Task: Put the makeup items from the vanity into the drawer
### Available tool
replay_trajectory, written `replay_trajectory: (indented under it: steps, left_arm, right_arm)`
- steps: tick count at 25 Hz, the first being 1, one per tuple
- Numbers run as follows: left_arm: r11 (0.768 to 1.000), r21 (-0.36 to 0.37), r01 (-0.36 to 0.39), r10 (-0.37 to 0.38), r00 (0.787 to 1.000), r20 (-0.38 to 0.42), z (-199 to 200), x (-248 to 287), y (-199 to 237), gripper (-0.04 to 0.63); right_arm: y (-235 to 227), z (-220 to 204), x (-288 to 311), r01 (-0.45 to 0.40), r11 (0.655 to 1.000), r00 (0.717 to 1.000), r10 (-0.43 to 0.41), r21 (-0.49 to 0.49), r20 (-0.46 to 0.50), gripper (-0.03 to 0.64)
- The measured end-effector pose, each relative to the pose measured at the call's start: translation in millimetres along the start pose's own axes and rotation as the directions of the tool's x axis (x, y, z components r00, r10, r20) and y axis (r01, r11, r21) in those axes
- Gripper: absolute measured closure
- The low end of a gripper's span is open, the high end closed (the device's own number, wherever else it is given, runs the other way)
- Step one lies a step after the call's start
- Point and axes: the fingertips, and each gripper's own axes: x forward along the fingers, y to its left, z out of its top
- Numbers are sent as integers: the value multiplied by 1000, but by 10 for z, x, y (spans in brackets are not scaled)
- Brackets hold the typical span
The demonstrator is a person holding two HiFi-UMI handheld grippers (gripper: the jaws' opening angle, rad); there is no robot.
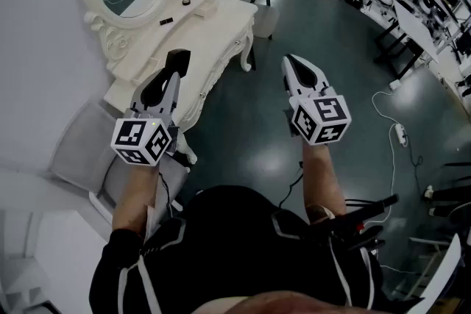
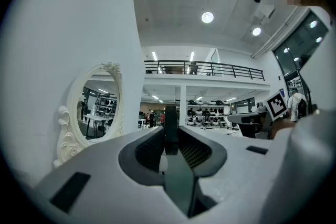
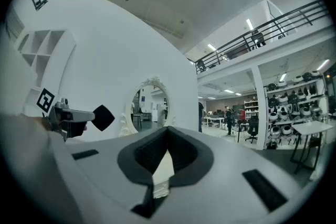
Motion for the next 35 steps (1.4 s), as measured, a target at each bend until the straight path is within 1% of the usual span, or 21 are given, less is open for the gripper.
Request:
replay_trajectory:
  steps: [4, 9, 13, 16, 18, 23, 29, 35]
  left_arm:
    - [1000, -21, -8, 8, 1000, 2, 17, 13, 15, 508]
    - [1000, -21, -21, 21, 1000, 10, 34, 30, 13, 508]
    - [1000, -21, -22, 22, 1000, 9, 47, 76, -25, 508]
    - [1000, -22, -21, 21, 1000, 7, 24, 150, -83, 508]
    - [1000, -22, -17, 17, 1000, 4, 1, 220, -151, 508]
    - [1000, -13, -5, 4, 1000, -6, -68, 450, -406, 508]
    - [1000, -13, 4, -4, 1000, -19, -224, 680, -687, 508]
    - [1000, -8, 25, -25, 999, -45, -331, 1026, -708, 508]
  right_arm:
    - [-22, 38, -6, 2, 1000, 1000, -2, -11, 11, 614]
    - [-51, 82, -12, -2, 1000, 1000, 3, -24, 25, 614]
    - [-24, 129, -49, -50, 999, 998, 51, -16, 41, 612]
    - [-59, 77, -112, -57, 997, 998, 58, -47, 25, 612]
    - [-140, 33, -175, -48, 997, 999, 49, -57, 16, 612]
    - [-462, -14, -383, -37, 998, 999, 38, -43, 22, 612]
    - [-788, -181, -531, -33, 999, 999, 34, -30, 10, 612]
    - [-1056, -242, -402, -19, 1000, 1000, 20, -25, 9, 612]
